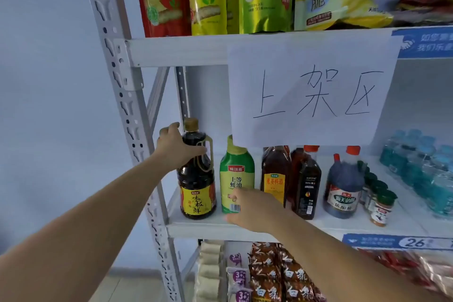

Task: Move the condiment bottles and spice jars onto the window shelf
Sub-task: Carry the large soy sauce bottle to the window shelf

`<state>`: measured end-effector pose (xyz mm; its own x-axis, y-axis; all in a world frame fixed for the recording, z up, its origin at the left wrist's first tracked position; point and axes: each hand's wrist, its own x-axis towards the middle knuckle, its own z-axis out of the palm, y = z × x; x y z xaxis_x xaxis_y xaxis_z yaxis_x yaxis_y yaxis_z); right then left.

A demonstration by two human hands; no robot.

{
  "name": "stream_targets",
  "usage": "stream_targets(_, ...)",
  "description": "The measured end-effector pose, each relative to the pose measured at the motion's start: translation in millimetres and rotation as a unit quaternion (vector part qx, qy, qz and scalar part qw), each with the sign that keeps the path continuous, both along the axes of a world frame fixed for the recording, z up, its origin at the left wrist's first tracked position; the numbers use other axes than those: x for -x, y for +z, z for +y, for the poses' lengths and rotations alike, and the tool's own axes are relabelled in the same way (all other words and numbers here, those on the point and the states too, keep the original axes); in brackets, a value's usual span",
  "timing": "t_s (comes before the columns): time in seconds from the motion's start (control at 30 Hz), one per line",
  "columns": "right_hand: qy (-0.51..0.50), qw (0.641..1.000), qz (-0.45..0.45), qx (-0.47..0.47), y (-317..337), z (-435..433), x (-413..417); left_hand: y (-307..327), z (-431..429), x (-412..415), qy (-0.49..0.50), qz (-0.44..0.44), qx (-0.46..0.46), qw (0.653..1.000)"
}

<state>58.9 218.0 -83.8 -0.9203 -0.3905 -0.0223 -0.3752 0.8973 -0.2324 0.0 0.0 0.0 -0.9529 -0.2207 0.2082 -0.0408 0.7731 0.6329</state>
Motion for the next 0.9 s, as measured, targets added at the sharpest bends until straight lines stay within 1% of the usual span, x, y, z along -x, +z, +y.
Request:
stream_targets(0.13, -0.031, 0.998, -0.049, 0.03, 1, -23, 7, -10, -13, 27, -0.036, -0.056, -0.076, 0.995)
stream_targets(0.2, -0.039, 0.994, -0.074, 0.065, 3, -34, 8, -18, -15, 37, -0.057, -0.057, -0.096, 0.992)
stream_targets(0.3, -0.052, 0.982, -0.115, 0.143, 1, -48, 11, -25, -17, 45, -0.085, -0.022, -0.109, 0.99)
stream_targets(0.4, -0.079, 0.966, -0.134, 0.206, -4, -59, 14, -27, -18, 45, -0.091, -0.002, -0.083, 0.992)
stream_targets(0.5, -0.099, 0.952, -0.153, 0.245, -12, -70, 20, -27, -20, 41, -0.098, 0.003, -0.059, 0.993)
stream_targets(0.6, -0.115, 0.943, -0.15, 0.274, -26, -79, 26, -25, -24, 34, -0.1, 0.021, -0.038, 0.994)
stream_targets(0.8, -0.107, 0.934, -0.149, 0.307, -32, -81, 21, -23, -21, 4, -0.106, 0.054, -0.026, 0.993)
stream_targets(0.9, -0.101, 0.928, -0.131, 0.333, -37, -82, 16, -26, -15, -17, -0.108, 0.066, -0.028, 0.992)
